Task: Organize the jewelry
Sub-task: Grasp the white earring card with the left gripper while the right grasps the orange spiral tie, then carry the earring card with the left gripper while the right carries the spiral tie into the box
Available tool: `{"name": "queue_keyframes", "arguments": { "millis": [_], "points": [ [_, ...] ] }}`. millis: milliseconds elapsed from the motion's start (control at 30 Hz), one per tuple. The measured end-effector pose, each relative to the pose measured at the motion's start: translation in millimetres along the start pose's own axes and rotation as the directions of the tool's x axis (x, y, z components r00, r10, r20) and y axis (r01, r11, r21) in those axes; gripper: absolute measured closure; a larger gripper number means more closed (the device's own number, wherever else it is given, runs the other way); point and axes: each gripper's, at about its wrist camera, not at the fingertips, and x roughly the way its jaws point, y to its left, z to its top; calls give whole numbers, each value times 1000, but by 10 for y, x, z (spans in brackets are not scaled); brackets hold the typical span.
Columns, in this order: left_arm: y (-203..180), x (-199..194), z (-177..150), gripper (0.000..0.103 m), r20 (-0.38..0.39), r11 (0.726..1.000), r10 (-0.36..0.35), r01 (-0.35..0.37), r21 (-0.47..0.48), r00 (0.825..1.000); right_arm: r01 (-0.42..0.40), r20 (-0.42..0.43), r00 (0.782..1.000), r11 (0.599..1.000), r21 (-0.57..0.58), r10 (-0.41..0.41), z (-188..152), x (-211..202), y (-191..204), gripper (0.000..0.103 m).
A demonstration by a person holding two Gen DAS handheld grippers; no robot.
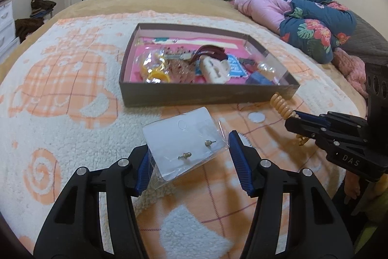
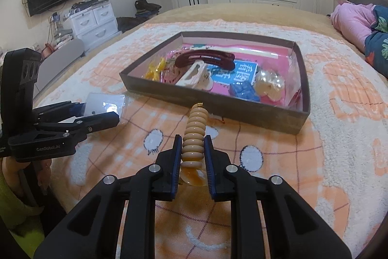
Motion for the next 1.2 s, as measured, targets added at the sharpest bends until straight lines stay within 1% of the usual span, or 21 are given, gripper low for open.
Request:
{"name": "queue_keyframes", "arguments": {
  "millis": [333,600,767,967,1200],
  "points": [
    [-116,12,170,54,27,999,-40,40,12,999,25,39,999,1000,5,-25,100,-81,-76,85],
    [-205,125,371,54,43,998,-60,59,30,997,53,66,996,997,48,-57,205,-120,-293,85],
    [-216,209,523,54,56,998,-63,61,32,996,80,86,993,994,68,-85,320,-113,-456,85],
    [-204,335,712,54,62,998,-64,63,26,996,110,86,989,989,99,-118,453,-14,-640,85],
    [-110,506,873,54,64,999,-42,42,6,997,127,90,987,987,95,-135,626,135,-739,85]
  ]
}}
